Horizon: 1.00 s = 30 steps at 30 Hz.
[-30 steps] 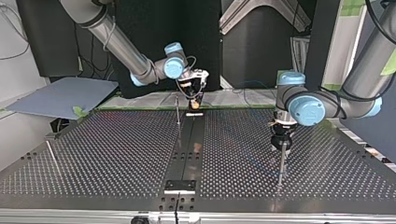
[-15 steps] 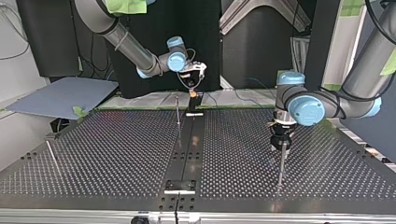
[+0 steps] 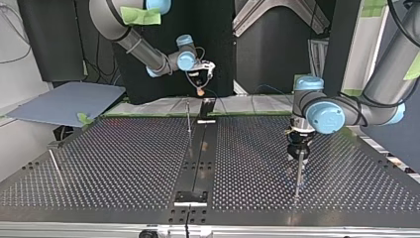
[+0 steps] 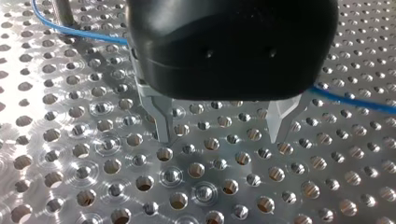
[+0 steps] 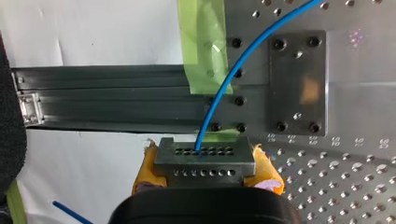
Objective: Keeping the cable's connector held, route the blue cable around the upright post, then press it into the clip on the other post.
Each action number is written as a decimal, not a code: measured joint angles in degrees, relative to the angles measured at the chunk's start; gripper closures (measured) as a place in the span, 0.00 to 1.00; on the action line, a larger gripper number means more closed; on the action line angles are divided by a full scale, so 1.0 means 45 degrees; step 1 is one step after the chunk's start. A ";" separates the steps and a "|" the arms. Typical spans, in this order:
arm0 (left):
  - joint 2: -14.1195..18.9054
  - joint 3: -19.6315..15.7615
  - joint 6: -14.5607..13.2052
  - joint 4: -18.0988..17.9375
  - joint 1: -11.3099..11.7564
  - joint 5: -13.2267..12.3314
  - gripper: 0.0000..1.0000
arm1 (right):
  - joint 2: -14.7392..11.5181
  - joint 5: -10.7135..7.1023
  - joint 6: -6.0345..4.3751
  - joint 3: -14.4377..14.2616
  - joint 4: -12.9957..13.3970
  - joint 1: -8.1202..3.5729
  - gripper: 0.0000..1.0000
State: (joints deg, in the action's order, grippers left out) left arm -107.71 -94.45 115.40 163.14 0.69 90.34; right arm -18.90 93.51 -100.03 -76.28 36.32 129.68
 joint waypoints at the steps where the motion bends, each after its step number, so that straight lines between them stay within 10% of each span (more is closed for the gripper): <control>1: 0.0001 0.0003 0.0000 0.0000 0.0000 0.0003 0.00 | 0.0020 -0.0002 -0.0076 -0.0056 0.0085 -0.0035 1.00; 6: 0.0002 0.0001 0.0000 0.0000 0.0000 0.0009 0.00 | 0.0082 -0.0032 -0.0607 -0.0464 0.0724 -0.0277 1.00; 16: 0.0004 -0.0001 0.0000 0.0000 -0.0028 0.0024 0.00 | 0.0606 -0.0002 -0.0831 -0.0574 0.1319 -0.0797 1.00; 24: 0.0004 0.0000 0.0000 0.0000 -0.0040 0.0030 0.00 | 0.1223 0.0041 -0.0786 -0.0590 0.1413 -0.1133 1.00; 30: -0.0003 0.0000 0.0009 0.0000 -0.0022 0.0030 0.00 | 0.1109 0.0083 -0.0184 -0.0712 0.1436 -0.1227 1.00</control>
State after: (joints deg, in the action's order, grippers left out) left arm -107.73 -94.45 115.44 163.14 0.60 90.48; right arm -13.91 93.88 -100.85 -79.49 42.78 124.16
